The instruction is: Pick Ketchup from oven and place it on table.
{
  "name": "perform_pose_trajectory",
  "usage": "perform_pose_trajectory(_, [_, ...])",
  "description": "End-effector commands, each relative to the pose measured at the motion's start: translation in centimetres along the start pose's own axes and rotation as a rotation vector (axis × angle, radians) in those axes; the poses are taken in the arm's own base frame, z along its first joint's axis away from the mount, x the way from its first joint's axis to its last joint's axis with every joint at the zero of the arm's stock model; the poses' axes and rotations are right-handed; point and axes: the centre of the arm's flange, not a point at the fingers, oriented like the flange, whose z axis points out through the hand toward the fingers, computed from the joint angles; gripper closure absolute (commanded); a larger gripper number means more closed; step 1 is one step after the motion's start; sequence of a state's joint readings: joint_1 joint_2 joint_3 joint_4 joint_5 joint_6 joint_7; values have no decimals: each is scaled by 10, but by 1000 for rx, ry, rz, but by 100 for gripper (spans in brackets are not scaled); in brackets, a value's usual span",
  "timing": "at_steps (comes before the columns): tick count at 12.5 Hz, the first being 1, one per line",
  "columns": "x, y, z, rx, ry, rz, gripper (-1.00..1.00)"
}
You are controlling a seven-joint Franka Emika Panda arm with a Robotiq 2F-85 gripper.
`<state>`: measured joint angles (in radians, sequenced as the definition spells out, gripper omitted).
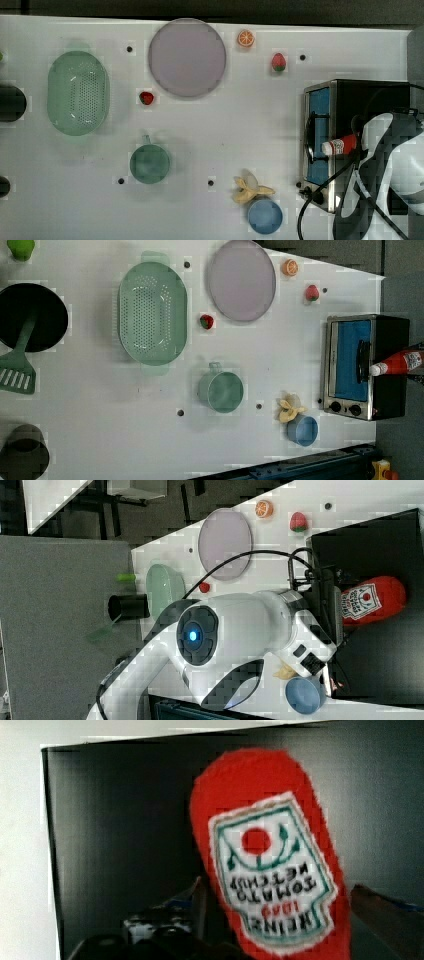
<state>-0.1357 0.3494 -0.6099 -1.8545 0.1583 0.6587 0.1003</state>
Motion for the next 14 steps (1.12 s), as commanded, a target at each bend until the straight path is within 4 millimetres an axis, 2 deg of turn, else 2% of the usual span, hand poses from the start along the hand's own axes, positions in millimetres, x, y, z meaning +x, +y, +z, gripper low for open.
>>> perform_pose_trajectory(1, [4, 7, 18, 3, -8, 43, -68])
perform_pose_trajectory(2, [3, 7, 17, 4, -8, 42, -43])
perform_pose_trajectory(3, [5, 7, 16, 6, -6, 43, -27])
perform_pose_trajectory(6, [6, 1, 2, 30, 4, 38, -27])
perform_pose_trajectory(7, [5, -6, -13, 54, 15, 27, -27])
perform_pose_trajectory(9, [-2, -24, -58, 115, 45, -36, -27])
perform_pose_trajectory(12, [-28, -48, -136, 181, 63, -139, -27])
perform_pose_trajectory(14, [-49, -49, -177, 144, 24, -189, -27])
